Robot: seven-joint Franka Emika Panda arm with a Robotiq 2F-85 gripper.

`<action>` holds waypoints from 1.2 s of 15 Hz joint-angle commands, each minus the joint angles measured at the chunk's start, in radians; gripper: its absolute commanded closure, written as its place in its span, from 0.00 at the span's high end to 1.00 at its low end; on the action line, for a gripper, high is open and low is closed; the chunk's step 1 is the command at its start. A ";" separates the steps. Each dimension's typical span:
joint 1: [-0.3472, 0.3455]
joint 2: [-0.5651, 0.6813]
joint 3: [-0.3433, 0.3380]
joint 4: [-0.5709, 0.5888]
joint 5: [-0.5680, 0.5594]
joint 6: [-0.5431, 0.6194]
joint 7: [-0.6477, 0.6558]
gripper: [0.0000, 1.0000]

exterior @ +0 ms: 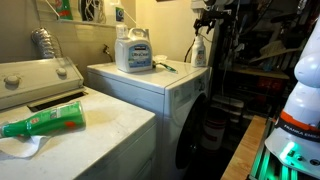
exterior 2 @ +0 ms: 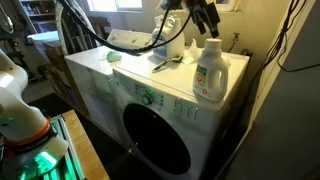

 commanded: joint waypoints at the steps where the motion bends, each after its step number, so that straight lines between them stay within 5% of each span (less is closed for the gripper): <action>1: -0.002 0.047 -0.008 0.022 -0.009 0.044 0.023 1.00; 5: 0.001 0.072 -0.008 0.030 -0.014 0.055 0.030 1.00; 7: 0.002 0.079 -0.010 0.033 -0.024 0.056 0.038 0.74; 11: 0.005 0.075 -0.011 0.035 -0.042 0.050 0.045 0.42; 18: 0.014 0.033 -0.007 0.022 -0.063 0.049 0.049 0.39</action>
